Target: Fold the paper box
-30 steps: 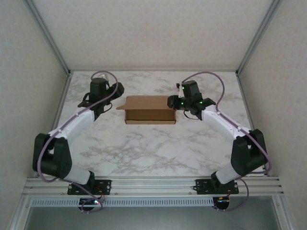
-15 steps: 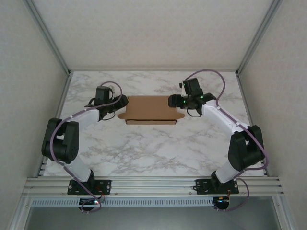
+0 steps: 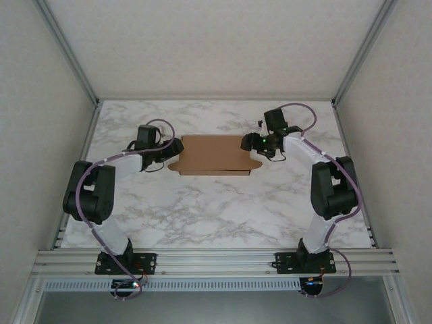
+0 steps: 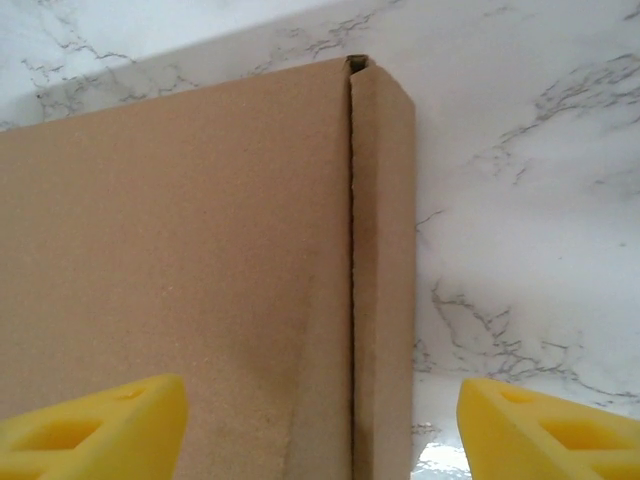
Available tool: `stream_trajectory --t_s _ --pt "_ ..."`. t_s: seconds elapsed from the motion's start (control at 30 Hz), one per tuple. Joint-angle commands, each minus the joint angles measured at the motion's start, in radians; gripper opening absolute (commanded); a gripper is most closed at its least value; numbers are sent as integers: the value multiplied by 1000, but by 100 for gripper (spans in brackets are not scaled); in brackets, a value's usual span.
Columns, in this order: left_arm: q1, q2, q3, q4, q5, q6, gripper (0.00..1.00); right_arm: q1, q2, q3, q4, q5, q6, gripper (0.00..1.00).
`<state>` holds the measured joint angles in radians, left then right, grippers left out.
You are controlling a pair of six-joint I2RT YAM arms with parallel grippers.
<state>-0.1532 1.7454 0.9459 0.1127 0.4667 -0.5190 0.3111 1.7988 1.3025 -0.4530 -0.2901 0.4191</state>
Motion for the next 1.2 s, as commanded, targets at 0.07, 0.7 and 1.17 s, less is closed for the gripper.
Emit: stream_trajectory --t_s 0.07,0.7,1.17 --pt "4 44 4 -2 26 10 63 1 28 -29 21 -44 16 69" --pt "4 -38 -29 23 -61 24 58 0 53 -94 53 -4 21 51" --pt "-35 36 -11 39 52 34 56 0 71 -91 50 -7 20 48"
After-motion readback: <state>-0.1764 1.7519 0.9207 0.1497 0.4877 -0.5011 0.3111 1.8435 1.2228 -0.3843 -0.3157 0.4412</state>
